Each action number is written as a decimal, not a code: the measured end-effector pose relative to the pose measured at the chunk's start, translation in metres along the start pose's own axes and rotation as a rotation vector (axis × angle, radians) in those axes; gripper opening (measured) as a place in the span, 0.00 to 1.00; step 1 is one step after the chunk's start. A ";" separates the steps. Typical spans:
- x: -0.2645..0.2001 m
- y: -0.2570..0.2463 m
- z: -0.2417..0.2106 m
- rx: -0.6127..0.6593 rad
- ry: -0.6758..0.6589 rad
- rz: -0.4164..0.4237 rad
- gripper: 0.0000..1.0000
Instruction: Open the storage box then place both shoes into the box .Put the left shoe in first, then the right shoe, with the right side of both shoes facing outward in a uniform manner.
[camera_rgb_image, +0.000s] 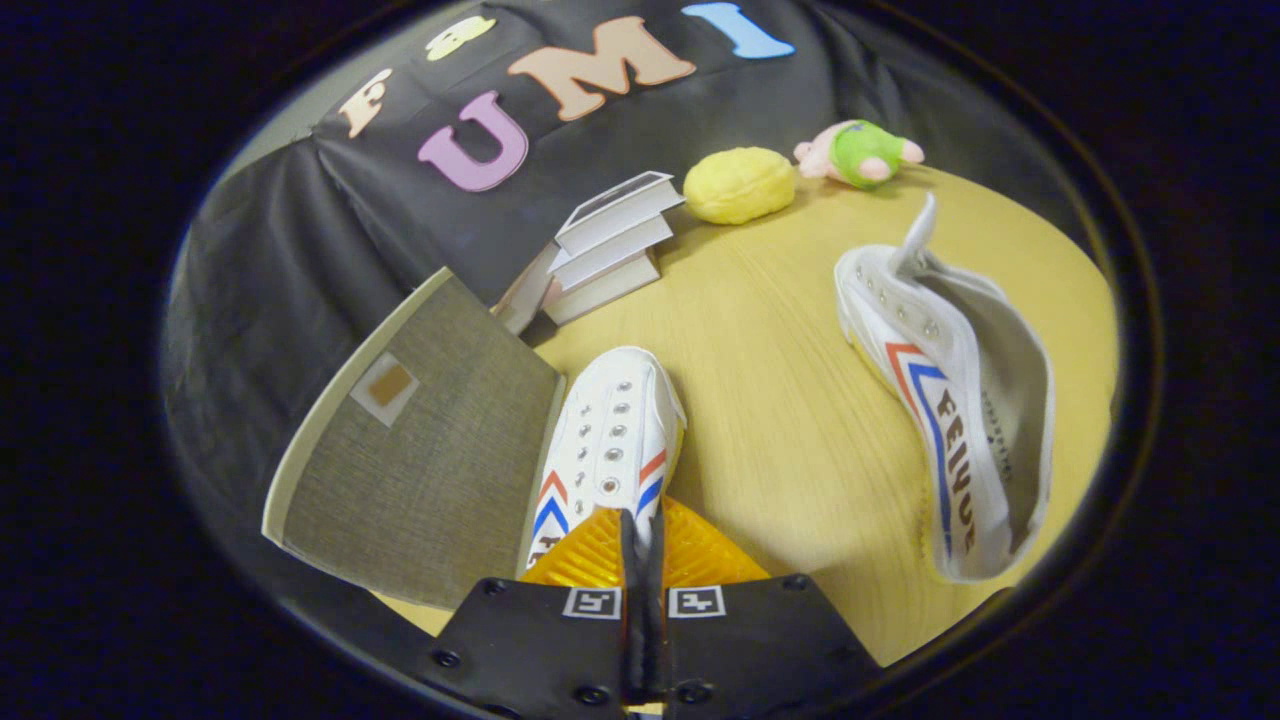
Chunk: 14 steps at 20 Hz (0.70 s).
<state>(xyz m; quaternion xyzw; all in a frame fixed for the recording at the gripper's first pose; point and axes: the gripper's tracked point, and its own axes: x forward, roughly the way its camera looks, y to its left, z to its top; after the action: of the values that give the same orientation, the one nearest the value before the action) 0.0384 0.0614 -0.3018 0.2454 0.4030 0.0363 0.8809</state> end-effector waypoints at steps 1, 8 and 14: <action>-0.001 0.003 0.000 0.058 0.002 0.031 0.04; -0.054 0.019 0.039 0.187 -0.125 0.122 0.03; -0.110 0.050 0.064 0.176 -0.174 0.179 0.03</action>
<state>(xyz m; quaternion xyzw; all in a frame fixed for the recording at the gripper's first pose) 0.0177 0.0503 -0.1675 0.3588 0.3034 0.0576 0.8809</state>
